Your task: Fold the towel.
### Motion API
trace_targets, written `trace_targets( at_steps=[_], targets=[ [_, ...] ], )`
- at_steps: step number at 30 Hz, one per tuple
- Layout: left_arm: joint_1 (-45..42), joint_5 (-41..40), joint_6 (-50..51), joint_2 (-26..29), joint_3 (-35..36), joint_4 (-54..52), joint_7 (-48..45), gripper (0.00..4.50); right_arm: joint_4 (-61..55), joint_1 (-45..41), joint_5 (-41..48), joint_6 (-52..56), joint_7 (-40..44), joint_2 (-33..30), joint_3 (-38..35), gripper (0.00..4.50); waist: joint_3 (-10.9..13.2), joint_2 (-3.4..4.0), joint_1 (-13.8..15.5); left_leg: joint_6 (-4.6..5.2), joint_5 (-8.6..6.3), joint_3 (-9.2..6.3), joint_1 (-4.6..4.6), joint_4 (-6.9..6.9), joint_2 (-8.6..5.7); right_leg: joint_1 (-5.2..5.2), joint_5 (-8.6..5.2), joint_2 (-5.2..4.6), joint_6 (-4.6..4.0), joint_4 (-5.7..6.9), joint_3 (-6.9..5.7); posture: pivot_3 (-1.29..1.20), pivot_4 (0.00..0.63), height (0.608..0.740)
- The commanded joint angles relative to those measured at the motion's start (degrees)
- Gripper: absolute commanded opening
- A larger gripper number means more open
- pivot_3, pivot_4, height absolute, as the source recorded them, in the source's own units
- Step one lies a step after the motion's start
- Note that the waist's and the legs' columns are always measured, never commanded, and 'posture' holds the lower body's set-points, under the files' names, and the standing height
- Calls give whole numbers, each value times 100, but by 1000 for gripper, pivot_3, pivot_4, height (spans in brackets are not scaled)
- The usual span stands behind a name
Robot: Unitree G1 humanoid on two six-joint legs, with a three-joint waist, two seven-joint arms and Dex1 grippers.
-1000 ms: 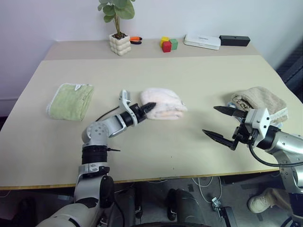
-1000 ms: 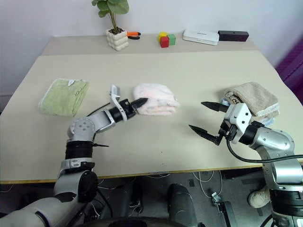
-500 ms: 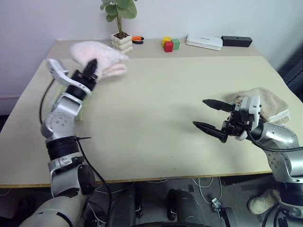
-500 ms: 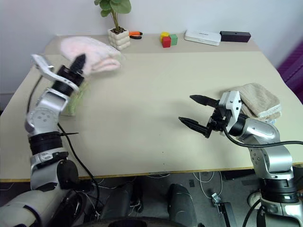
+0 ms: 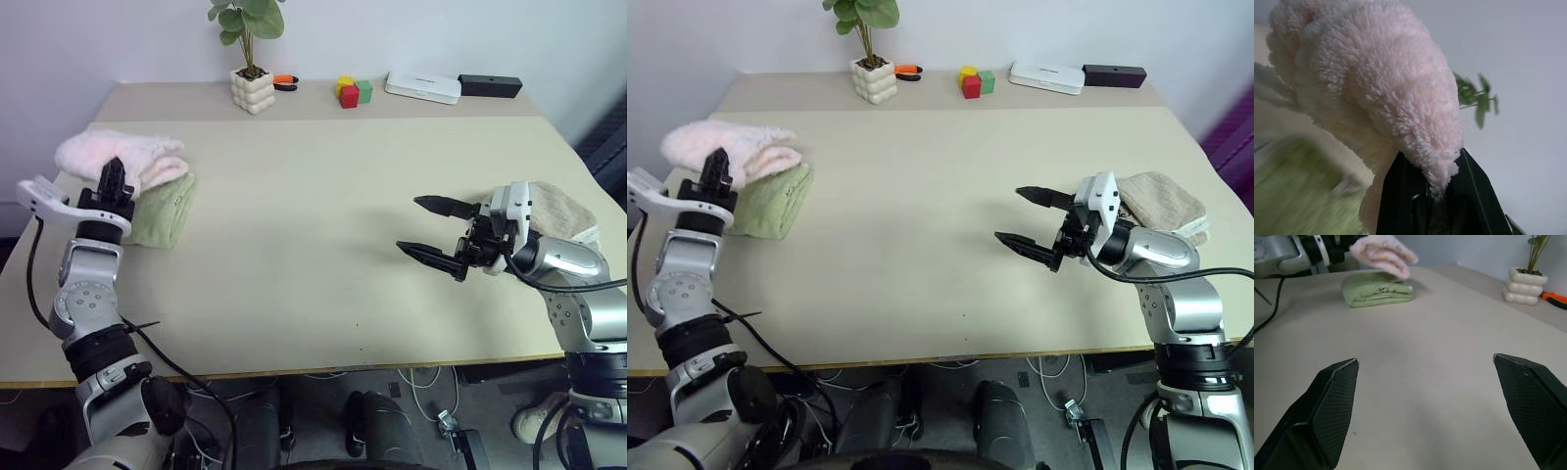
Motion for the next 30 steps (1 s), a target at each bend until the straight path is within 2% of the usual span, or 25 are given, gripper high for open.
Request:
trace_targets(
  at_steps=[1,6,9,15,16,19,25,27,30],
  targets=[
    [220,-64,-79,16,56,210,-69,42,-80,-145,-35,-102,32,-32,-44,4500,0,0,-10,0,-1,1,1,0,0,0,0,0,0,0,1,0,150,740],
    [573,-339,5,-201,113,66,96,42,-98,-178,-131,-175,-18,-67,-78,4500,1,-3,-6,-3,-2,5,-1,-1,2,-3,1,0,2,-1,2,0,150,740],
    [594,-507,-28,-273,161,18,163,1133,-90,-184,-181,-220,-59,-31,-69,4500,1,-3,-3,-3,-3,3,2,0,2,-2,0,-2,-2,0,2,0,150,740],
    [738,-690,60,-288,138,-182,258,4233,-83,-147,-253,-304,-132,61,-10,4500,1,-3,-20,-3,-4,4,2,-1,3,-3,0,-2,-3,-1,3,0,150,740],
    [799,-829,151,-310,157,-269,236,4475,-86,-143,-259,-309,-146,74,-2,4500,1,-3,-25,-4,-4,4,2,-1,3,-3,0,-2,-3,-1,3,0,150,740],
    [1115,-1253,497,-349,144,-717,181,4475,-76,-151,-253,-307,-175,94,4,4500,1,-3,-42,-3,-4,5,2,-2,4,-3,0,-2,-2,-1,3,0,150,740],
    [1702,-1305,467,-334,-51,-1605,99,4475,44,-206,-276,-349,-149,119,49,4500,1,-3,-20,-5,-4,5,3,-2,4,-6,0,-2,-5,0,4,0,150,740],
    [2012,-1097,374,-272,-222,-1930,-153,4475,96,-254,-291,-367,-146,141,82,4500,1,-2,-27,-5,-5,5,4,-2,3,-10,0,-5,-7,-2,4,0,150,740],
    [2469,-1265,587,-197,-416,-2243,-598,4475,227,-339,-307,-425,-101,144,76,4500,1,-1,-45,-2,-7,10,3,-7,3,-12,0,-6,-7,-5,7,0,150,740]
  ],
)
